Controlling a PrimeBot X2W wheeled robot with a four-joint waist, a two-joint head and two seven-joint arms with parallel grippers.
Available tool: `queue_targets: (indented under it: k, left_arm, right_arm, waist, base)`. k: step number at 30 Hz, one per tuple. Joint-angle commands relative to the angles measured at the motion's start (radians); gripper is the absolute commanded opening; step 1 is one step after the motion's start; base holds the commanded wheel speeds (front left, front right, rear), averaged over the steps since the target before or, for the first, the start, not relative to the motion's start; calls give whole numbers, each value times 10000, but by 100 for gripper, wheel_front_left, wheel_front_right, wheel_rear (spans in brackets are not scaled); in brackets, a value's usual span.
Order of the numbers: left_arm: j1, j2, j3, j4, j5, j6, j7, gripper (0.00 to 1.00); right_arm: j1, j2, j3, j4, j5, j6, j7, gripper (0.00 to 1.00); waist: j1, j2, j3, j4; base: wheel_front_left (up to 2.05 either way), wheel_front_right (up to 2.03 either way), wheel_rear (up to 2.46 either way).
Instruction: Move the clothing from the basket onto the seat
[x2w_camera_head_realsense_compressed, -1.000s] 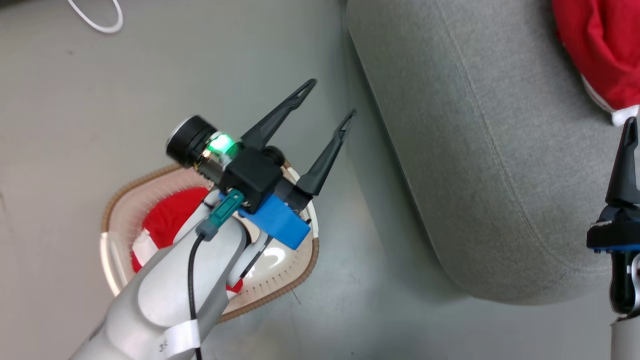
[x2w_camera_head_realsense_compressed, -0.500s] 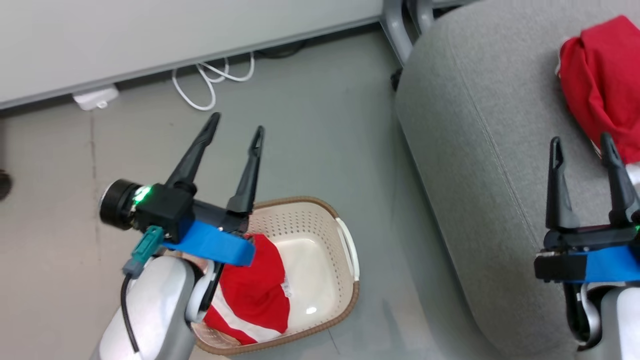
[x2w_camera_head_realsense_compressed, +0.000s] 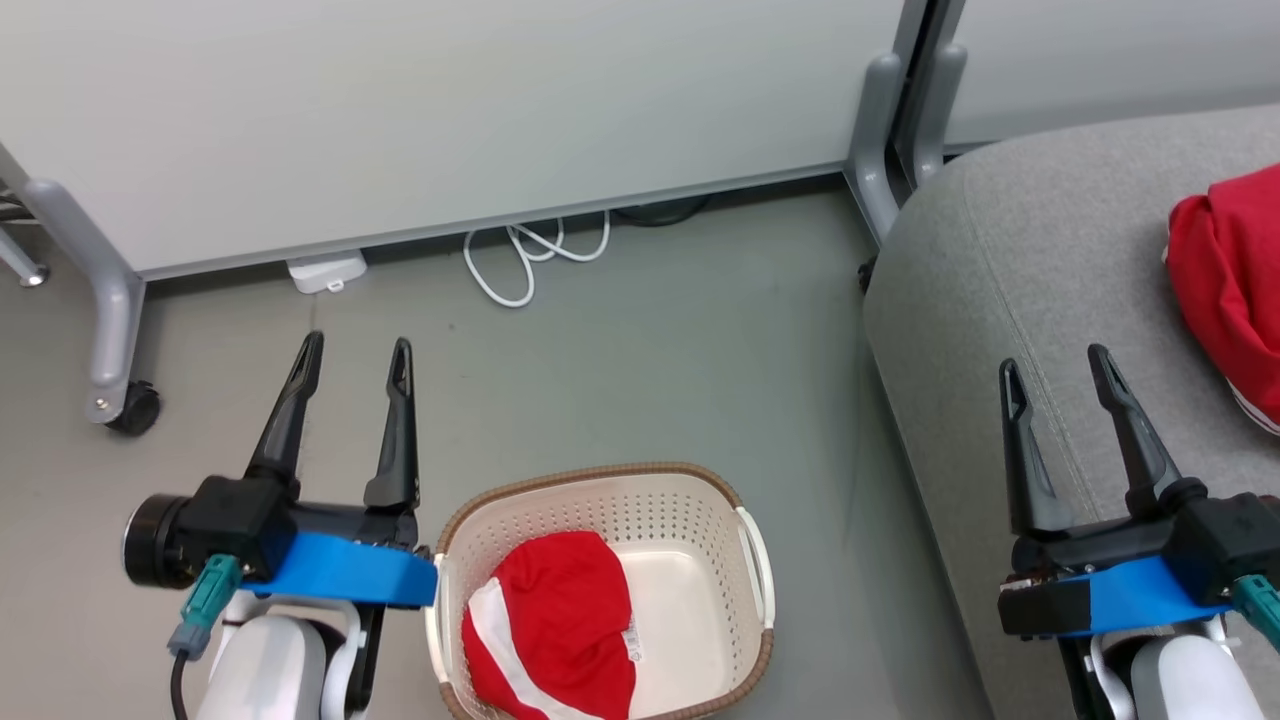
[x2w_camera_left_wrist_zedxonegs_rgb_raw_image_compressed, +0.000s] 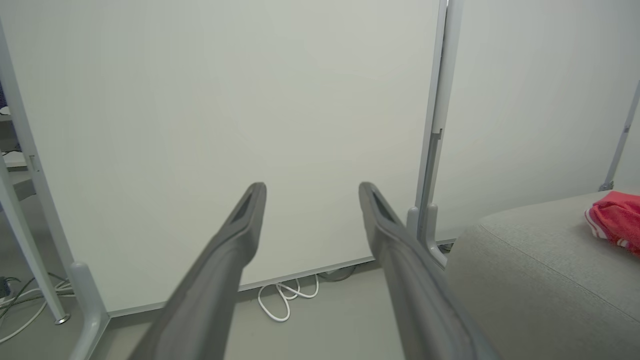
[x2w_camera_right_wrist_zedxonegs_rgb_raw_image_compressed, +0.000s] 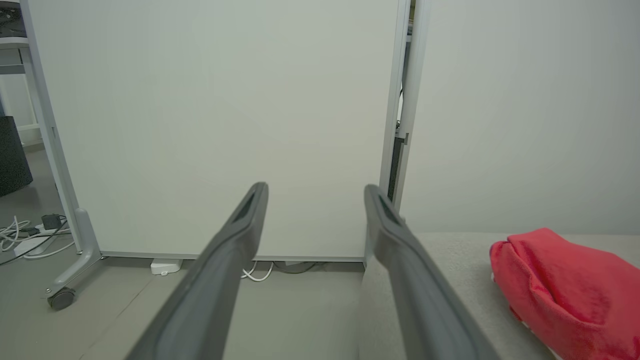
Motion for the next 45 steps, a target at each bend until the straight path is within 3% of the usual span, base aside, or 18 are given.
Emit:
queue_targets:
  k: [1,14,31,36,45]
  left_arm:
    - [306,-128,289,-57,120,-64,-48,100]
    - [1233,-631,1257,-129,487,-281,-49,100]
    - [1442,-810,1495,174,642,-338,-48,100]
    - [912,-743,1099,409,561,-340,-48,100]
    - [-936,202,-524,1519,382,-339,-48,100]
  right_arm:
    - [257,43,20,56,-32,1,-32,100]
    - [695,127,150,507,66,1,-32,100]
    - [780,132,290,1085,324,1,-32,100]
    - [436,130,368,1054,344,1,-31,100]
    - [-633,128,686,674,184,1,-32,100]
  waist:
    - [2,-1,-257,220]
    - [2,-1,-646,637]
    - [2,-1,-724,767]
    - [2,-1,-484,679]
    - [2,-1,734,24]
  base:
    - [0,0,0]
    - [0,0,0]
    - [0,0,0]
    - [0,0,0]
    - [0,0,0]
